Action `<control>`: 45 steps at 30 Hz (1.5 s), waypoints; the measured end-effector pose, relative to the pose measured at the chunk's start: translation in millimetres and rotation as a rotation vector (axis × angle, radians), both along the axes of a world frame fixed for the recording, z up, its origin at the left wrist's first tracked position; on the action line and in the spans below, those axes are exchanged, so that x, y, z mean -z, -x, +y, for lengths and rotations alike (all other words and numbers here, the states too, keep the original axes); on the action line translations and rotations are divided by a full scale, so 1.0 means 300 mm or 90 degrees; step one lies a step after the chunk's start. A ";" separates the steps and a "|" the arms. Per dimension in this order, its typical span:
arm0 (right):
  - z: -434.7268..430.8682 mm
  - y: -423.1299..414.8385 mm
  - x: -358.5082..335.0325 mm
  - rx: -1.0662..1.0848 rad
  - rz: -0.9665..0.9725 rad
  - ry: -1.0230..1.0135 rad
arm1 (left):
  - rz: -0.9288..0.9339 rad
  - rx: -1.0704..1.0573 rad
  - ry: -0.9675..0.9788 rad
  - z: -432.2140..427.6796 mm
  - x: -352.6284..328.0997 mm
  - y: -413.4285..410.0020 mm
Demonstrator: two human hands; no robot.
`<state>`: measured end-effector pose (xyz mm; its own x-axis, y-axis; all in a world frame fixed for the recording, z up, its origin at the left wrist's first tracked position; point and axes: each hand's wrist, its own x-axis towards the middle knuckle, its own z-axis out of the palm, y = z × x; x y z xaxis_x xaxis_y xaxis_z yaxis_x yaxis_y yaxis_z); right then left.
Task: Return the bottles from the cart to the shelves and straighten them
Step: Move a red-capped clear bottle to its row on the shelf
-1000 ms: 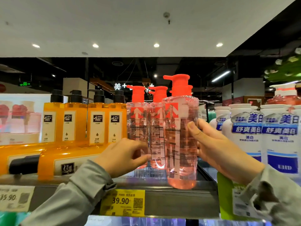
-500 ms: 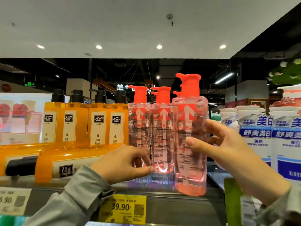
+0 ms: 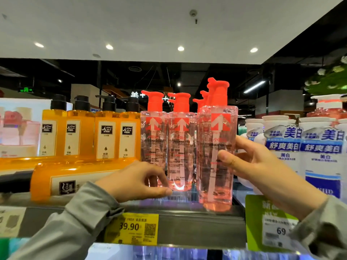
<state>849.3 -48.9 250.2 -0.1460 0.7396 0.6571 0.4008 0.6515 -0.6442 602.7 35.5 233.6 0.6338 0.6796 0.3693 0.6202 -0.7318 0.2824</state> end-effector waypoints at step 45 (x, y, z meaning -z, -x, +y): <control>-0.348 0.155 0.395 -0.068 0.041 0.112 | -0.099 -0.142 -0.024 -0.435 0.328 0.181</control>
<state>802.9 -153.4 131.8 -0.1917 0.8258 0.5304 0.2894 0.5639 -0.7734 548.3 -94.9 135.3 0.4032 0.7802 0.4783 0.7184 -0.5936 0.3626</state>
